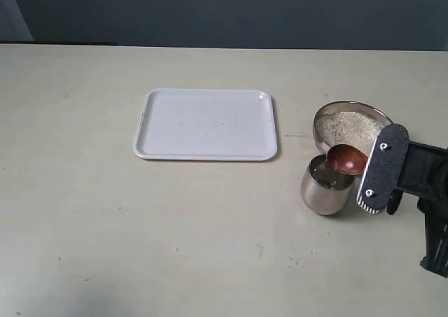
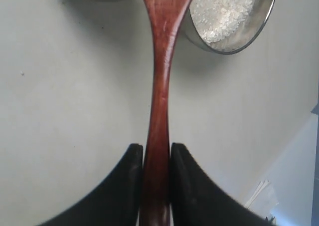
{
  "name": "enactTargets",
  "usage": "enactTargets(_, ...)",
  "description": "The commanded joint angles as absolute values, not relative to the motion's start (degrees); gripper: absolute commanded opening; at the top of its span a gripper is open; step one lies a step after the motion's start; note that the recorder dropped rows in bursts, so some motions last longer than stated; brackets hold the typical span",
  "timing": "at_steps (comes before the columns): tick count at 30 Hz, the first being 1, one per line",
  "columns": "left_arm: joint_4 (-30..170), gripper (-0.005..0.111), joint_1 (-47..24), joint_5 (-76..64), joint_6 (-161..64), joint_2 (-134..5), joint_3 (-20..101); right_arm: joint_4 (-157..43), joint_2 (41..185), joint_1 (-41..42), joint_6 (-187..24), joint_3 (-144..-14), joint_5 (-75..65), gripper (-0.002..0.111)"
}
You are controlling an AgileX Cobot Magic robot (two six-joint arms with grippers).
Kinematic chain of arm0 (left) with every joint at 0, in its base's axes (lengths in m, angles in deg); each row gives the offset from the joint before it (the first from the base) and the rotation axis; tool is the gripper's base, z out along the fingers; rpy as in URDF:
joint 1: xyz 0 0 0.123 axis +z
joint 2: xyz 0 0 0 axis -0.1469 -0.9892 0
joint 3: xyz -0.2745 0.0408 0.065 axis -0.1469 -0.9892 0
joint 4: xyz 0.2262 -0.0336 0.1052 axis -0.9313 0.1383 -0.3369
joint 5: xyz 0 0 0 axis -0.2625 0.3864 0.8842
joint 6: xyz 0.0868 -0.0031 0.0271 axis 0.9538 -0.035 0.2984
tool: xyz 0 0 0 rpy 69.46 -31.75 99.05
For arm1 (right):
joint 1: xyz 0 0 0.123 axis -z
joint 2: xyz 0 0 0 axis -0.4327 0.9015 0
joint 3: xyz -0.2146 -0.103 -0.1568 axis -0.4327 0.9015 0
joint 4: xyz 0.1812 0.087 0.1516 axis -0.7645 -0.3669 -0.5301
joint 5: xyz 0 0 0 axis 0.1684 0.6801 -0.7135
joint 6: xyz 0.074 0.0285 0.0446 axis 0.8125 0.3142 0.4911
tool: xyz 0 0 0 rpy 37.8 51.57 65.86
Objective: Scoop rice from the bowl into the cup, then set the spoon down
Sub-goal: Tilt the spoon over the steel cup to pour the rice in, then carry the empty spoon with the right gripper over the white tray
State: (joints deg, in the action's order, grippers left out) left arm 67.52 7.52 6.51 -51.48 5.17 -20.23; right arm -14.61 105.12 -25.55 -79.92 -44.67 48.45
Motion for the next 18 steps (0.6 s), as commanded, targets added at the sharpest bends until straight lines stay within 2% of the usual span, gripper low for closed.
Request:
enactTargets(1,67.5,0.0,7.2,5.9,-51.8,5.4,-20.1,-13.7,104.8,-25.8,-78.3,-44.4,48.7,-0.001)
enactTargets(11,67.5,0.0,7.2,5.9,-51.8,5.4,-20.1,-14.4,104.8,-25.8,-74.8,-51.7,41.8,-0.001)
enactTargets(18,67.5,0.0,7.2,5.9,-51.8,5.4,-20.1,-15.8,106.0,-25.8,-74.3,-52.2,41.0,-0.001)
